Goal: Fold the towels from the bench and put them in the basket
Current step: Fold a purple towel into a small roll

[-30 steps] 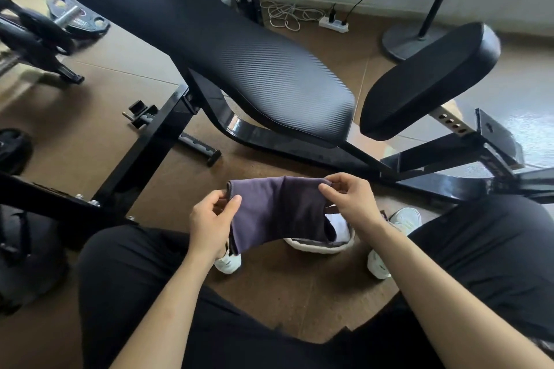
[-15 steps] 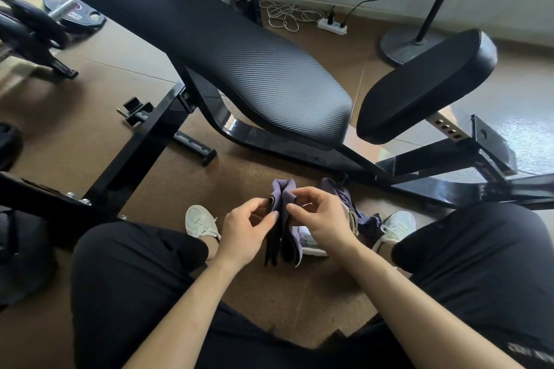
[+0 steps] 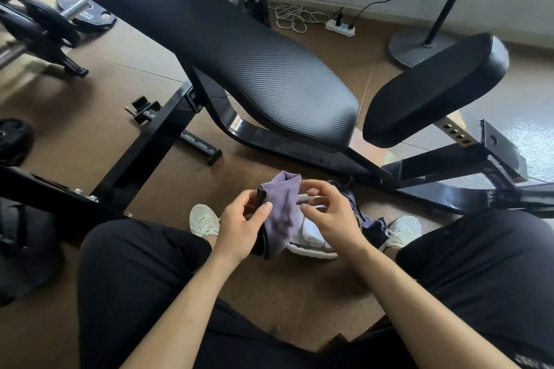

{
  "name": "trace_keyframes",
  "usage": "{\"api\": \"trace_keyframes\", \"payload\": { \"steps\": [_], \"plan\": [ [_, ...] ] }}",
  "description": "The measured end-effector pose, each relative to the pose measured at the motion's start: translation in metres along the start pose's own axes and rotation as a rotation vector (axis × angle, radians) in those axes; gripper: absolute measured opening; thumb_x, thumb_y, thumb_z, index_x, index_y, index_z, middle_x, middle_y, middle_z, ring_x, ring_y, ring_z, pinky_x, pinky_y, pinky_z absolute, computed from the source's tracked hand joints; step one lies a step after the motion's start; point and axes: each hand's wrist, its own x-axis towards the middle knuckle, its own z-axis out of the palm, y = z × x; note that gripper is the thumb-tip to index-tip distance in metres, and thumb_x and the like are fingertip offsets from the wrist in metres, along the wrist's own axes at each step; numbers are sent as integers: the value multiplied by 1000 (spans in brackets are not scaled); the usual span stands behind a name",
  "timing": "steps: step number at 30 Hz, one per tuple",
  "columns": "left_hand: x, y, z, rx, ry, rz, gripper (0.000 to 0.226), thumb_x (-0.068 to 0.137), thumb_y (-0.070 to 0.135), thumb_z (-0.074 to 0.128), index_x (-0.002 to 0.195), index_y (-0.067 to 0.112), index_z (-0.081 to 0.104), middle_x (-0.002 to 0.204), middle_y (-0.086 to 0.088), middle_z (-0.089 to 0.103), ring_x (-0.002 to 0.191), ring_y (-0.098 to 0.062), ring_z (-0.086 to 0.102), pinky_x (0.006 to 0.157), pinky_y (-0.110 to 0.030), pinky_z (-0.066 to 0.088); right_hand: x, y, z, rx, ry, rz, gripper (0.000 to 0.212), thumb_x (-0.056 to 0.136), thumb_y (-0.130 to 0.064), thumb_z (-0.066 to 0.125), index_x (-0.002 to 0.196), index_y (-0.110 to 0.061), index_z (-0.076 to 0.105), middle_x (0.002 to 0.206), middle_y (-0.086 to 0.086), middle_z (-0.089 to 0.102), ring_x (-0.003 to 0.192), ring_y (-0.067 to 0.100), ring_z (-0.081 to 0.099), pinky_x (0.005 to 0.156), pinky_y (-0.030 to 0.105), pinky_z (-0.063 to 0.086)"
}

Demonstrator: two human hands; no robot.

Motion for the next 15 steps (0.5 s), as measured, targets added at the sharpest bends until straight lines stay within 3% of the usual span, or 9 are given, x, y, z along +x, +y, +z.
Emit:
{"api": "trace_keyframes", "payload": {
  "steps": [3, 6, 8, 11, 15],
  "plan": [
    [0, 2, -6, -194, -57, -68, 11, 100, 18, 62, 109, 19, 67, 105, 2, 73, 105, -16, 68, 90, -32, 55, 5, 14, -5, 62, -100, 134, 67, 85, -20, 81, 142, -29, 47, 142, -3, 53, 125, 14, 56, 95, 24, 51],
    [-2, 7, -13, -449, -72, -168, 20, 99, 21, 60, 118, 14, 64, 117, -5, 71, 117, -25, 65, 98, -41, 52, 10, 26, -1, 233, -273, 302, 106, 70, -30, 88, 156, -31, 28, 156, 3, 41, 141, 23, 44, 115, 41, 40],
    [-3, 9, -17, -549, -73, -236, 28, 98, 24, 59, 124, 13, 63, 125, -11, 69, 122, -30, 63, 103, -49, 51, 13, 27, 0, 375, -367, 352, 103, 69, -26, 87, 155, -35, 31, 151, 7, 50, 138, 25, 50, 118, 48, 37],
    [-1, 7, -22, -583, -46, -284, 28, 102, 21, 56, 126, 9, 60, 129, -19, 65, 126, -38, 60, 110, -58, 45, 12, 20, 2, 438, -403, 340, 83, 74, -16, 78, 147, -38, 43, 140, 9, 59, 129, 29, 58, 113, 53, 43],
    [3, 3, -25, -482, 75, -309, 23, 103, 23, 57, 124, 15, 63, 125, -10, 69, 121, -26, 65, 109, -53, 49, 8, 20, 2, 489, -354, 298, 75, 77, -9, 71, 141, -40, 49, 133, 14, 61, 121, 35, 63, 104, 63, 48]
  ]
}}
